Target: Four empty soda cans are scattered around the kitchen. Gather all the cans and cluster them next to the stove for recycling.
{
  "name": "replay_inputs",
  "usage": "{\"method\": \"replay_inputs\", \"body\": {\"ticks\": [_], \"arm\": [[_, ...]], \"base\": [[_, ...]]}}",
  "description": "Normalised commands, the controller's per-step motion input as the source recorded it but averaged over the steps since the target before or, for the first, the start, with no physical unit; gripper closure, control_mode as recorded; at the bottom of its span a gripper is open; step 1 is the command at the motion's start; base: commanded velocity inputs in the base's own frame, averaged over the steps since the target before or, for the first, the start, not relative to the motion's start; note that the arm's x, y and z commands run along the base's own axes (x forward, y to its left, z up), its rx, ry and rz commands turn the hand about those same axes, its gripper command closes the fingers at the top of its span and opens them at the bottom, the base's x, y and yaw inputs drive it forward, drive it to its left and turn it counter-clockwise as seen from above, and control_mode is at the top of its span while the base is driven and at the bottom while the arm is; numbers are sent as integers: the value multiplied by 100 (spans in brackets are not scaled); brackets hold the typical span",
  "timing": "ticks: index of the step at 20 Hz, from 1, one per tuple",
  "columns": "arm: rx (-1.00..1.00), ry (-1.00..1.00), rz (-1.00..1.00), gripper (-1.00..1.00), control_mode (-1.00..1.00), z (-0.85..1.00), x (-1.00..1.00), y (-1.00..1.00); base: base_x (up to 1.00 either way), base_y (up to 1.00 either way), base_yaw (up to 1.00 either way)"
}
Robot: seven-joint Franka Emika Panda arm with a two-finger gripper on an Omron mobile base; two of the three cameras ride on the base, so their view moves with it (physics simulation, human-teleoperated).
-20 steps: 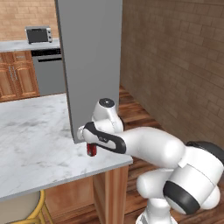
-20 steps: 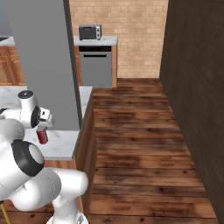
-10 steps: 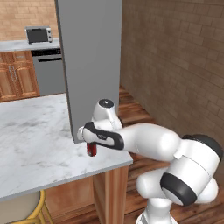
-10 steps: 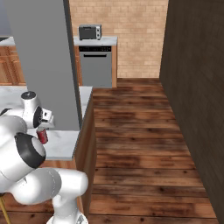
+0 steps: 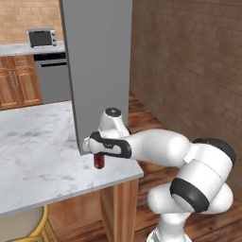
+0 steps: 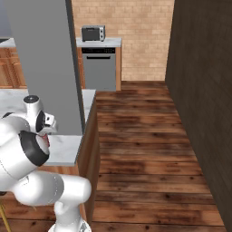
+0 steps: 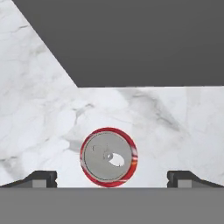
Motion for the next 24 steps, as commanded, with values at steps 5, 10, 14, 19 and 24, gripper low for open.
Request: {"method": "replay_inputs", "body": {"ticks": [5, 10, 14, 19, 24], "arm": [[0, 2, 0, -100, -100, -11, 8, 11], [0, 2, 0, -100, -100, -12, 6, 8], [0, 1, 0, -100, -100, -10, 6, 3], [0, 0, 0, -100, -100, -8, 4, 0], [0, 0, 0, -100, -100, -6, 2, 0]], "base": [[0, 0, 0], [0, 0, 0], [0, 0, 0], [0, 0, 0], [0, 0, 0]]}}
